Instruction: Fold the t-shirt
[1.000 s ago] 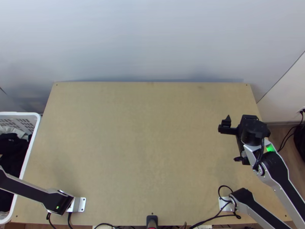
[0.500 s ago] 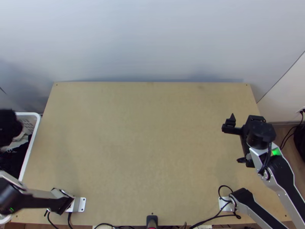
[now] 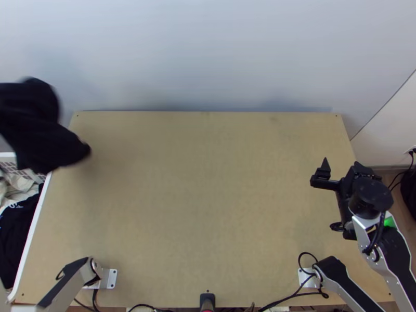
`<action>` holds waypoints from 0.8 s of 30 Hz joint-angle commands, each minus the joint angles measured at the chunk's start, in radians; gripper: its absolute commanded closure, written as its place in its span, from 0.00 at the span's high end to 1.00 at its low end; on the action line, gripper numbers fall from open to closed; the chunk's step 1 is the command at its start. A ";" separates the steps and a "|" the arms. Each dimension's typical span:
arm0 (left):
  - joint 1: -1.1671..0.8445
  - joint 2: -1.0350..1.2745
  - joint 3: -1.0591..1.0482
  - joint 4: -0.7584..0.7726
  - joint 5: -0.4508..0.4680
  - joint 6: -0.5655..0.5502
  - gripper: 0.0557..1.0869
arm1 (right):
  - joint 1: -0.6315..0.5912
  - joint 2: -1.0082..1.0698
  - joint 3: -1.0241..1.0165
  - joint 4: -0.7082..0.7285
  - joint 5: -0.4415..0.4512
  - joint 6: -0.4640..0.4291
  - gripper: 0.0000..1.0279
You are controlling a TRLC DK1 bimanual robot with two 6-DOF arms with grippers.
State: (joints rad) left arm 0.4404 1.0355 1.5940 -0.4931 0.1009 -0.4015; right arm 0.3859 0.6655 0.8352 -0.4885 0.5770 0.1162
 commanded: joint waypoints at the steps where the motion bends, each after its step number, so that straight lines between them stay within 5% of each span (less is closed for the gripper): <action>1: -0.536 -0.066 -0.023 -0.116 -0.207 -0.023 0.04 | 0.004 -0.052 -0.004 -0.012 -0.002 -0.010 0.96; 11: -0.888 0.028 -0.091 -0.101 -0.254 -0.011 0.04 | -0.001 -0.080 0.013 -0.094 -0.002 0.045 0.96; 24: -1.316 0.402 -0.062 0.232 -0.306 0.041 0.04 | -0.116 -0.101 0.004 -0.185 -0.002 0.071 0.96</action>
State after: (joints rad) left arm -0.6880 1.2400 1.4803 -0.4145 -0.1940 -0.3920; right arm 0.3164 0.5762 0.8433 -0.6304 0.5755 0.1799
